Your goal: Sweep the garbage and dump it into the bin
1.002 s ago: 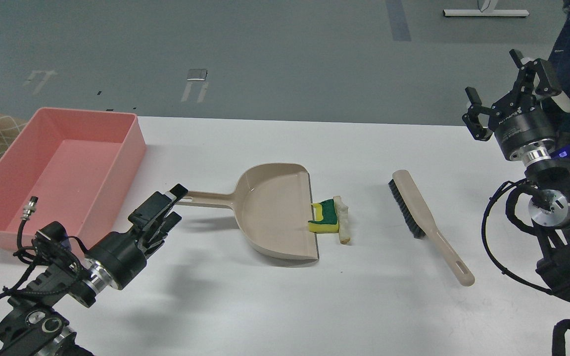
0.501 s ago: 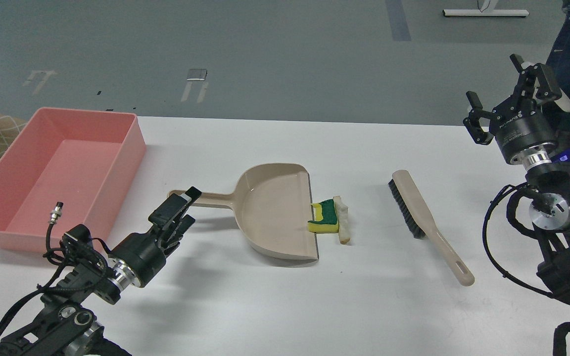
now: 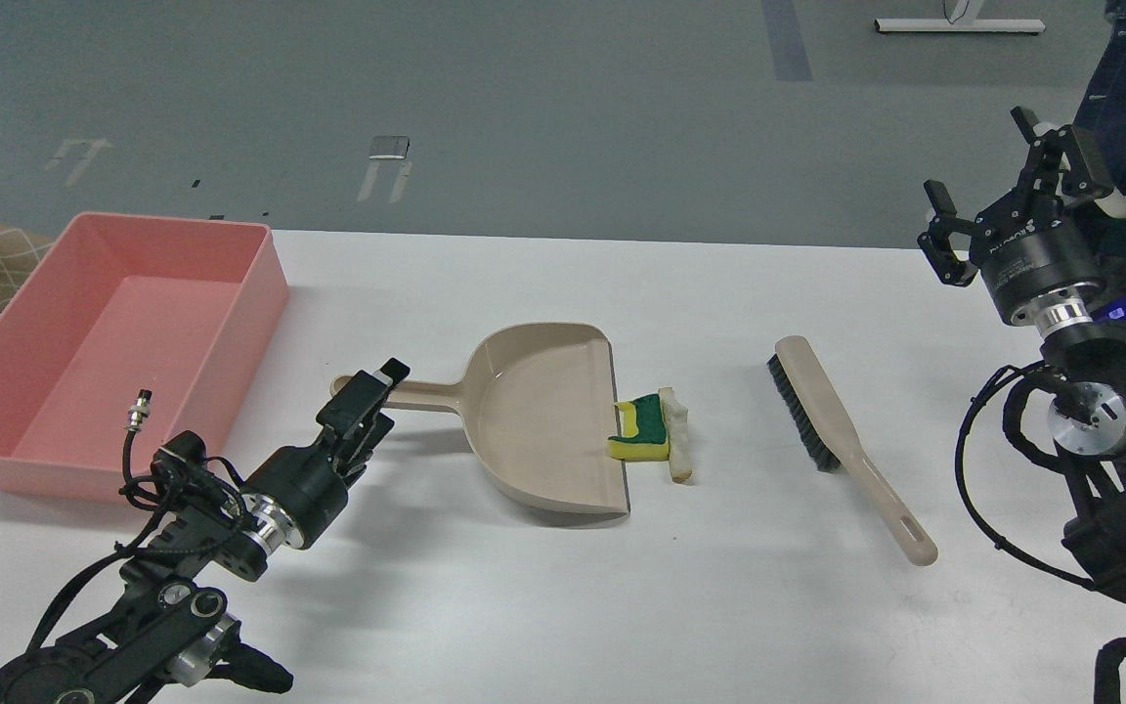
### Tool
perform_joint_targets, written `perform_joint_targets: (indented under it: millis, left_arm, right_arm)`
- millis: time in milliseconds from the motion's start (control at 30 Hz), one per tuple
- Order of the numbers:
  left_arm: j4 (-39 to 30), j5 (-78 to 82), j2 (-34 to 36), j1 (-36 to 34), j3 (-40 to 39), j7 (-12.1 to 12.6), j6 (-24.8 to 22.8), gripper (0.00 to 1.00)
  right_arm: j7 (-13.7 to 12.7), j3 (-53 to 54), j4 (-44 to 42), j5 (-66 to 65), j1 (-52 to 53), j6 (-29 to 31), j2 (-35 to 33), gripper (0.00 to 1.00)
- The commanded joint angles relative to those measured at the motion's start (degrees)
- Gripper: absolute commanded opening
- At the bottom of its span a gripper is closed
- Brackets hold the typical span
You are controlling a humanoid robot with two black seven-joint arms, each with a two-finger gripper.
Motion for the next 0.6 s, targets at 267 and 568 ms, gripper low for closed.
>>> perform_joint_targets:
  millis: [267,568]
  left_arm:
    - [2.7,0.0,-1.7,-1.8,0.2,-0.1,1.2,0.94]
    - [4.5,0.0,-2.1,-3.5,1.7,-0.1,1.4,0.78]
  right_arm:
    - [0.0,0.1,0.2,0.0,0.0,0.0,-0.1,1.00]
    - [0.0,0.1,0.3,0.0,-0.2,0.0,-0.3,1.00]
